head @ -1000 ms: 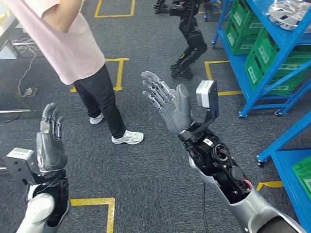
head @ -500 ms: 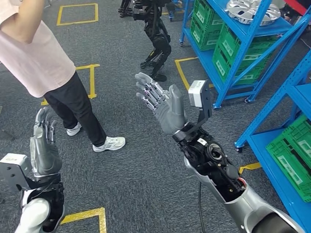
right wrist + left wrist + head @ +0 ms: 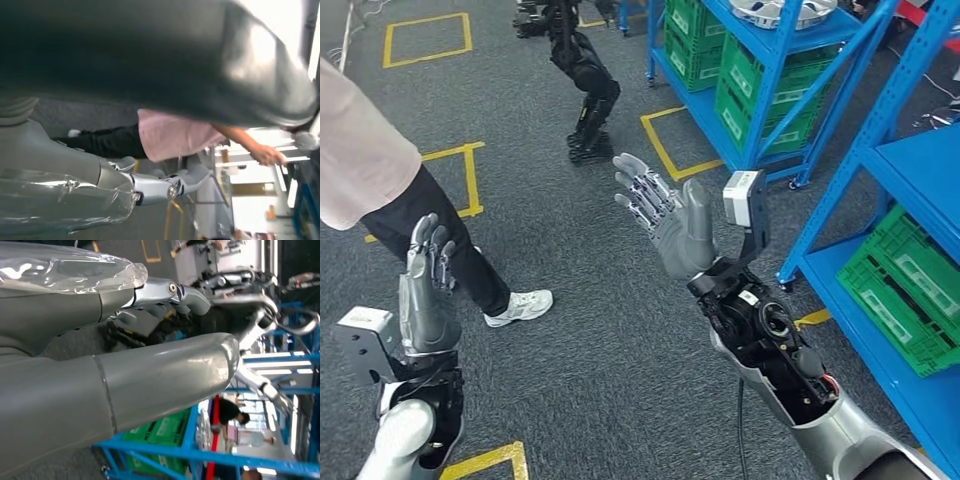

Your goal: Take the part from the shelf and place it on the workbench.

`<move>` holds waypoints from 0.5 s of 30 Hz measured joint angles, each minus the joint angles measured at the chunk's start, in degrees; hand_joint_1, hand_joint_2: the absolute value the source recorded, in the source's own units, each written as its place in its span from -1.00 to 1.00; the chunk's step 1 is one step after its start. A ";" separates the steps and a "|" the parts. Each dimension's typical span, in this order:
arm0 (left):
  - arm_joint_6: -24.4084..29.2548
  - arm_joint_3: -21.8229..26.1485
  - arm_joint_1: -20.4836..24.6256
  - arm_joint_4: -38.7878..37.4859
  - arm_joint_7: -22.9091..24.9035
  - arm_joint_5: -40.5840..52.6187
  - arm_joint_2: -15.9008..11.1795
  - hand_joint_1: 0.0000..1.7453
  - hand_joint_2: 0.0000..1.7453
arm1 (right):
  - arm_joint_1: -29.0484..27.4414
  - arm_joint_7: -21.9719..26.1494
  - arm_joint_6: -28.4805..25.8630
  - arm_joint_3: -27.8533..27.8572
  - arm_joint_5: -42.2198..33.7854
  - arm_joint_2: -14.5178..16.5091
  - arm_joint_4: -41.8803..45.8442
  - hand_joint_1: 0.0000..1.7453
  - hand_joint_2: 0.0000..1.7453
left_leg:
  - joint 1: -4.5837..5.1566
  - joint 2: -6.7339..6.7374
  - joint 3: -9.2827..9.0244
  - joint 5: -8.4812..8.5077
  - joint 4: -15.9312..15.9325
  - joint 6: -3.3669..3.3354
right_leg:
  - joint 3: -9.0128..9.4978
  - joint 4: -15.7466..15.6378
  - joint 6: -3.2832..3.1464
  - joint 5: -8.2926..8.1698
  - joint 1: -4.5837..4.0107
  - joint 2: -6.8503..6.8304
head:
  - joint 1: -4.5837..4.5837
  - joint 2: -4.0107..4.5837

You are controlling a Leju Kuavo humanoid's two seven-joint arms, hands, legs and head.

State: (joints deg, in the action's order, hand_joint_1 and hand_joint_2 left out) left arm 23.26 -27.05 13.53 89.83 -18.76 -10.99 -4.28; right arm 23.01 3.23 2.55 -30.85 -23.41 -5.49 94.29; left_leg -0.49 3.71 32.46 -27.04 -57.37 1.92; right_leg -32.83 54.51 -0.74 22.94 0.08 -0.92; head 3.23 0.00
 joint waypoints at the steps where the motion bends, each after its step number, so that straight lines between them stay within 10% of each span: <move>1: -0.11 0.01 0.01 -0.02 -0.16 -0.04 -0.01 -1.00 -1.00 | 0.01 0.03 -0.04 -0.02 0.00 0.00 0.04 -1.00 -1.00 | -0.09 -1.51 1.69 -1.84 -3.61 0.13 | 0.03 -0.07 -0.24 -0.07 0.07 0.55 | -0.40 0.00; 3: -0.26 0.01 -0.15 -0.09 -0.28 -0.11 -0.01 -1.00 -1.00 | -0.08 0.05 -0.09 -0.04 0.00 0.00 0.05 -1.00 -1.00 | -0.07 -3.04 6.09 -4.98 -11.98 0.17 | -0.02 -0.07 -0.55 -0.11 -0.02 1.77 | -1.12 0.00; 5: -0.38 0.01 -0.33 -0.17 -0.31 -0.15 -0.02 -1.00 -1.00 | -0.19 0.06 -0.10 -0.07 0.00 0.00 0.04 -1.00 -1.00 | -0.04 -3.42 8.00 -4.42 -14.43 -0.03 | 0.01 -0.04 -0.65 -0.12 -0.15 3.17 | -1.47 0.00; 9: -0.46 0.03 -0.20 -0.19 -0.45 -0.13 -0.04 -1.00 -1.00 | -0.19 0.12 -0.09 -0.07 0.00 0.00 0.07 -1.00 -1.00 | -0.08 -6.07 1.85 3.15 0.19 -1.20 | 0.06 0.11 -0.49 -0.11 -0.30 5.82 | -1.81 0.00; 13: -0.46 0.05 -0.08 -0.18 -0.57 -0.09 0.01 -1.00 -1.00 | -0.28 0.13 -0.09 0.01 0.00 0.00 0.10 -1.00 -1.00 | -0.07 -5.78 0.34 3.71 3.54 -1.76 | -0.56 0.13 0.68 -0.21 0.08 7.54 | -1.73 0.00; 15: -0.46 0.05 0.06 -0.17 -0.59 -0.08 0.09 -1.00 -1.00 | -0.20 0.17 -0.07 0.07 0.00 0.00 0.17 -1.00 -1.00 | -0.37 -4.63 -0.17 3.88 4.11 -2.25 | -1.70 2.55 1.27 1.43 -0.07 5.90 | -1.31 0.00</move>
State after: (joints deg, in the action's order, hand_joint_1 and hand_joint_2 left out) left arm 22.80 -26.99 13.59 89.65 -19.35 -11.06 -4.19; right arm 22.81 3.40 2.48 -30.77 -23.41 -5.49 94.46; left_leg -0.85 -0.92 32.29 -23.16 -53.26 -0.33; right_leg -34.53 57.07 0.53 24.38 0.01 4.98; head 1.92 0.00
